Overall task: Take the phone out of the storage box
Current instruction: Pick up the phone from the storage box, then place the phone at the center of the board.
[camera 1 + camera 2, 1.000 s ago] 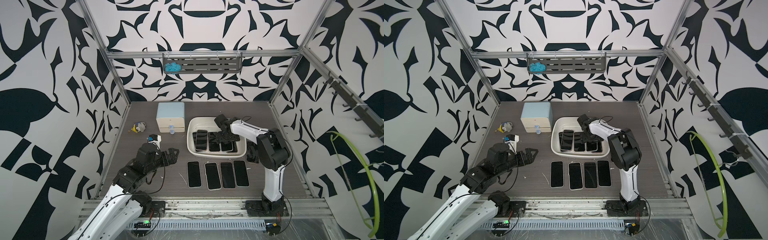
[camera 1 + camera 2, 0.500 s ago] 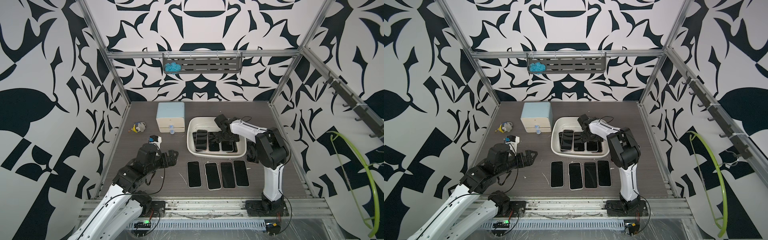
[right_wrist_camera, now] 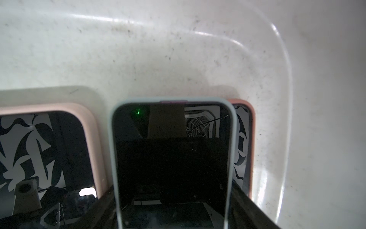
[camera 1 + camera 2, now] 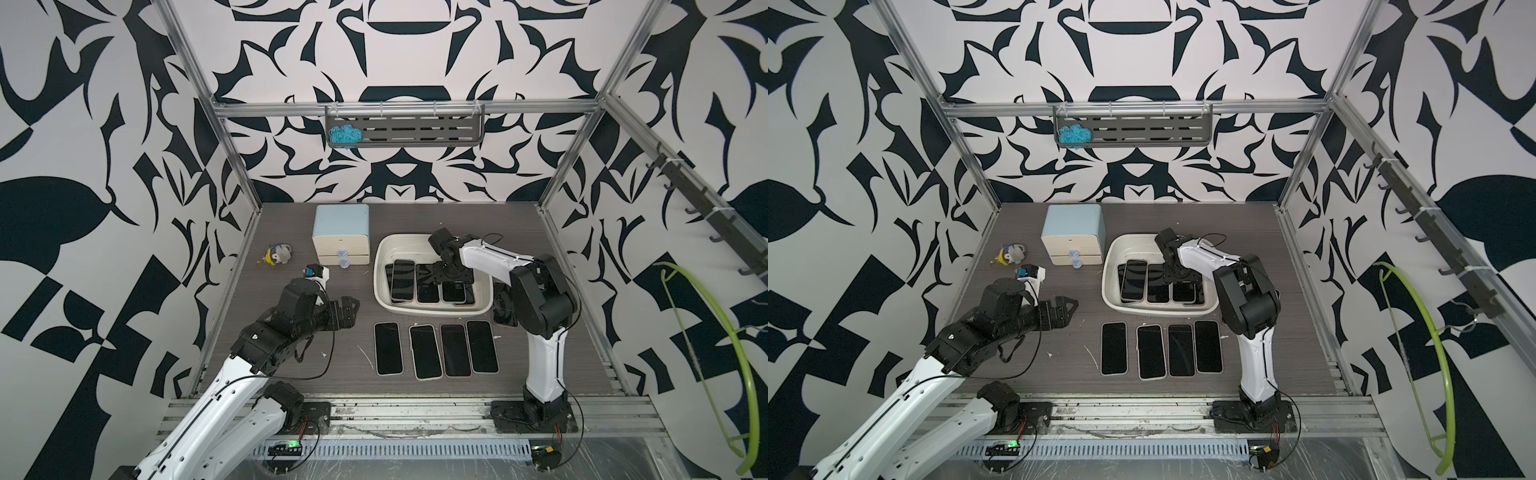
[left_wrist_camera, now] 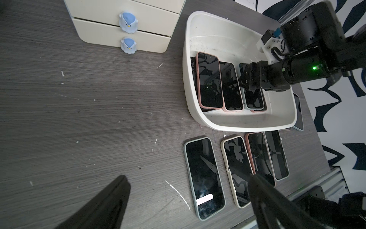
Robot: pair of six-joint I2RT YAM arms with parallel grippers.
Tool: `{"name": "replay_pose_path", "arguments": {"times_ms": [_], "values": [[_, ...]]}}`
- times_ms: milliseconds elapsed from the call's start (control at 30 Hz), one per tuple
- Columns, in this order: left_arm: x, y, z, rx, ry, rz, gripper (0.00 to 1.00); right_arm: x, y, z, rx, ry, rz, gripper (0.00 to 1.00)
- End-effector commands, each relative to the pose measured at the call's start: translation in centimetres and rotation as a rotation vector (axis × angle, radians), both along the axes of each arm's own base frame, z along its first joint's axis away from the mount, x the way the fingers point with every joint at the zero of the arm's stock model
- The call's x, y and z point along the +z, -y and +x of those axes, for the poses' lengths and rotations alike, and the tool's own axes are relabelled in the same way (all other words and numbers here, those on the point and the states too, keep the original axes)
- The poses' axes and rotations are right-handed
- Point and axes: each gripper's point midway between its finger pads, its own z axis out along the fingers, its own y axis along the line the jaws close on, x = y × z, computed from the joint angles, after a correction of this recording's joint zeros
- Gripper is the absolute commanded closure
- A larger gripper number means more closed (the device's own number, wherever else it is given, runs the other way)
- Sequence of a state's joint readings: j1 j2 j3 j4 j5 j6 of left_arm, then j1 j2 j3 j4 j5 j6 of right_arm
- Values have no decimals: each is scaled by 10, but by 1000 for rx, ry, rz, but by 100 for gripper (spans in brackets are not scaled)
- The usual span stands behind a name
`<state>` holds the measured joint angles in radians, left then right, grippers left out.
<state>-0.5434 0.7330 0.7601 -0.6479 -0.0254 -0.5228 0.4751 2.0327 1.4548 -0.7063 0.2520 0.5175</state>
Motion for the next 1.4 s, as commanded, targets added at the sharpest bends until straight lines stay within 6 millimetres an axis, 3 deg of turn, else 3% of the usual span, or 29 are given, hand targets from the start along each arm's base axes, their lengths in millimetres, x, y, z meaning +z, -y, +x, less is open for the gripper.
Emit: {"name": "replay_pose_path", "arguments": {"times_ms": [0,233,367,533,633,833,933,1033,1200,1367], "values": [[16,5,6,-16,51,-26,0,44,-5,13,0,88,29,28],[21,12,14,-6,88,-87,0,108,-18,24,-6,182,103,30],[27,17,21,2,111,-124,0,139,-39,20,12,222,169,31],[45,8,19,44,148,-135,0,172,-97,1,115,251,211,31],[55,-10,13,106,187,-116,0,180,-150,-20,183,252,275,31],[62,-53,-2,267,195,-35,0,173,-250,-62,300,193,419,31],[64,-71,-11,329,215,-26,0,164,-288,-76,349,171,451,32],[64,-71,-17,320,224,-56,0,147,-318,-90,383,133,466,32],[65,-76,-25,336,220,-71,0,108,-341,-111,382,70,457,32],[61,-78,-31,310,210,-36,0,79,-339,-126,324,52,419,32]]}}
